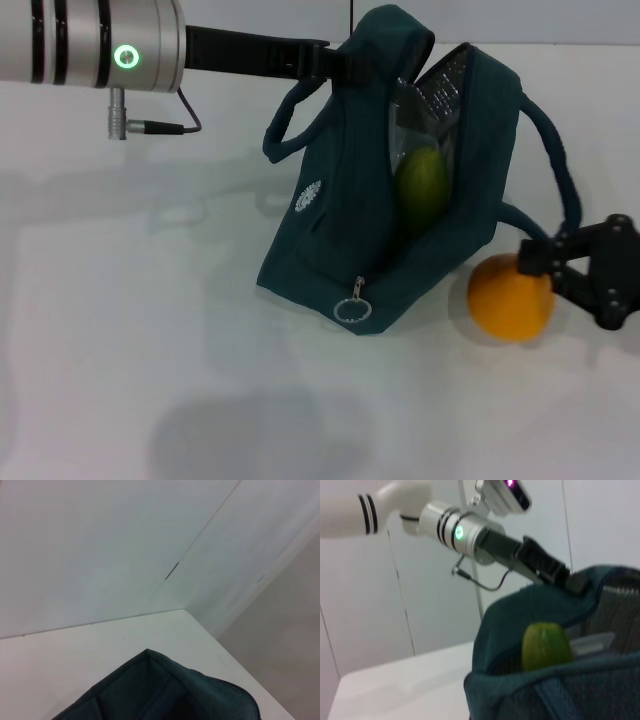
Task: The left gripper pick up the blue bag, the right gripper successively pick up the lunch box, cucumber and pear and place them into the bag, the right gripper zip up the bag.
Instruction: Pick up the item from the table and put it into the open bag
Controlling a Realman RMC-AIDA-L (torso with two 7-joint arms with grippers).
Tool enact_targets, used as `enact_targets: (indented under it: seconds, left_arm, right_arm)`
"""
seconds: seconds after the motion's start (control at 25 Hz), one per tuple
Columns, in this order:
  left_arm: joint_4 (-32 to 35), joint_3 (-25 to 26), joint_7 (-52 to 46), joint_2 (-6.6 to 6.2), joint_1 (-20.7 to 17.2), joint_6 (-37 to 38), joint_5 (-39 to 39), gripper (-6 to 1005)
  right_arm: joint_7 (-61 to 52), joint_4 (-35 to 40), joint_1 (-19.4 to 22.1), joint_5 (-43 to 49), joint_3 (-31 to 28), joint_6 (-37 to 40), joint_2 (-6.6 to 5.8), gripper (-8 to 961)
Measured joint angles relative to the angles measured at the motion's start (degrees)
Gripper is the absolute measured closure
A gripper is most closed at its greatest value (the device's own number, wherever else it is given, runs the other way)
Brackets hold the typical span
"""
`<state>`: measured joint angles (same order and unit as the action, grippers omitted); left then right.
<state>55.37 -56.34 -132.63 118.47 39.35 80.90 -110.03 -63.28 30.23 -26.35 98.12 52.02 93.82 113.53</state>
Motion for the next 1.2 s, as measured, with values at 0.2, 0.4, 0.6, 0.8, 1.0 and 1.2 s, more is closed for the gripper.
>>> enact_targets:
  seconds: [0.2, 0.4, 0.6, 0.8, 1.0, 1.2]
  left_arm:
    - [0.0, 0.0, 0.0, -0.14, -0.1, 0.0, 0.1, 943]
    - [0.0, 0.0, 0.1, -0.25, 0.1, -0.1, 0.1, 943]
    - [0.0, 0.0, 0.4, -0.27, 0.4, -0.2, 0.1, 943]
    - [0.0, -0.2, 0.2, -0.21, 1.1, 0.2, 0.2, 943]
    - [0.0, -0.3, 0.7, 0.06, 1.1, 0.3, 0.3, 943]
    - [0.0, -0.3, 0.9, 0.23, 1.0, 0.8, 0.3, 943]
  right_arm:
    - [-0.2, -0.4, 2.3, -4.6, -0.1, 5.2, -2.11, 920]
    - [-0.3, -0.5, 3.5, -6.4, -2.8, 10.6, -2.90, 916]
    - [-0.2, -0.6, 4.1, -6.7, -7.8, 15.5, -2.87, 913]
    - [-0.5, -0.5, 2.3, -8.5, -16.0, 20.3, -2.27, 909]
    - [-0.3, -0.5, 0.4, -13.2, -18.6, 17.0, -1.81, 905]
    - [0.8, -0.5, -3.1, -16.4, -18.6, 10.0, -0.96, 901]
